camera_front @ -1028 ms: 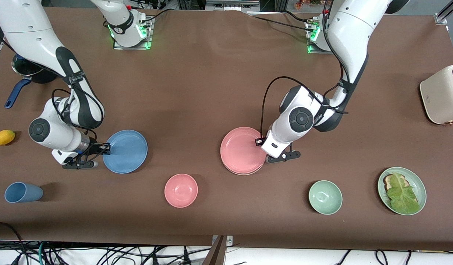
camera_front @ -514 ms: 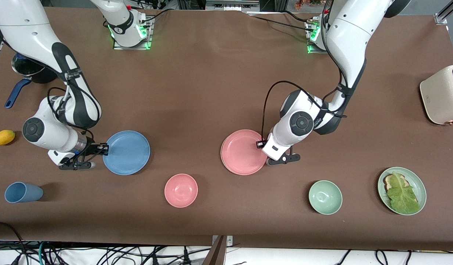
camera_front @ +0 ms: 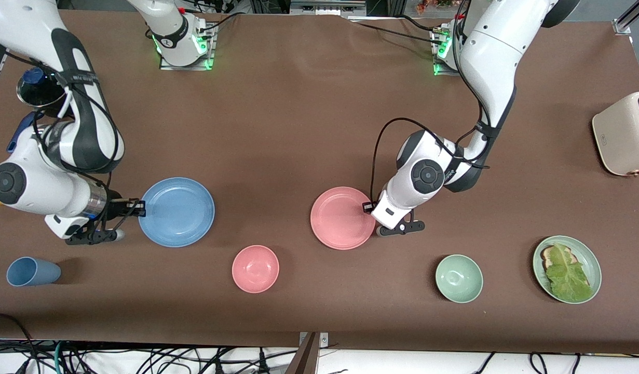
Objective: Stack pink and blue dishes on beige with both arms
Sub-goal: 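Release the pink plate with the left gripper while the right gripper grasps the blue plate, then carry the blue plate over the pink plate while the left gripper withdraws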
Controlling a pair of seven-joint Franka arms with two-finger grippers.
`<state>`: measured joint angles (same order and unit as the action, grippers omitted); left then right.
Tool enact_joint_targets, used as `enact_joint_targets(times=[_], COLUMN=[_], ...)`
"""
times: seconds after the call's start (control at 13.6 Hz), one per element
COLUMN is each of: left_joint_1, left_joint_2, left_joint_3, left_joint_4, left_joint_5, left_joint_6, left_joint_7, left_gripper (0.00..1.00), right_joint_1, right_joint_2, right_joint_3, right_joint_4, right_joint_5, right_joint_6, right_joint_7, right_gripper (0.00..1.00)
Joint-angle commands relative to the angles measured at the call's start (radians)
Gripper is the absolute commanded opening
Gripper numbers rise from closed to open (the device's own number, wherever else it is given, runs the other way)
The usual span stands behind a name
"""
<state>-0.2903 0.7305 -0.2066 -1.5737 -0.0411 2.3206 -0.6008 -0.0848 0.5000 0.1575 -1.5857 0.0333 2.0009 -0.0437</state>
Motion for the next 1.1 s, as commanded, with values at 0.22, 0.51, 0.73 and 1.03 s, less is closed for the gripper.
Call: enact_joint_targets(times=[0.22,0.51,0.73,1.03], left_joint_1=[0.006,0.072,0.137,0.216], left_joint_2=[-0.061,-0.163,-0.212,-0.262], left_joint_3=[0.009,0.015,0.015,0.03], left_joint_4=[0.027,0.031,0.058,0.09], left_joint_5=[0.0,0.001,0.001,0.001], left_joint_6=[-0.055,-0.248,-0.372,-0.5], left_joint_7=[0.033,0.171,0.3,0.364], left_gripper=[1.0,1.0,1.0,1.0], right_joint_1=[0.114,0.222,0.324,0.462], right_joint_2=[-0.011,-0.005,0.021,0.09], right_joint_3=[0.036,0.036,0.036,0.033], right_joint_4=[0.055,0.055,0.053,0.058], right_joint_5=[-0.004,-0.004,-0.006,-0.019], right_joint_6=[-0.073,-0.047,0.027,0.16], right_joint_7=[0.235,0.416,0.563,0.83], right_gripper=[0.0,0.0,0.0,0.0])
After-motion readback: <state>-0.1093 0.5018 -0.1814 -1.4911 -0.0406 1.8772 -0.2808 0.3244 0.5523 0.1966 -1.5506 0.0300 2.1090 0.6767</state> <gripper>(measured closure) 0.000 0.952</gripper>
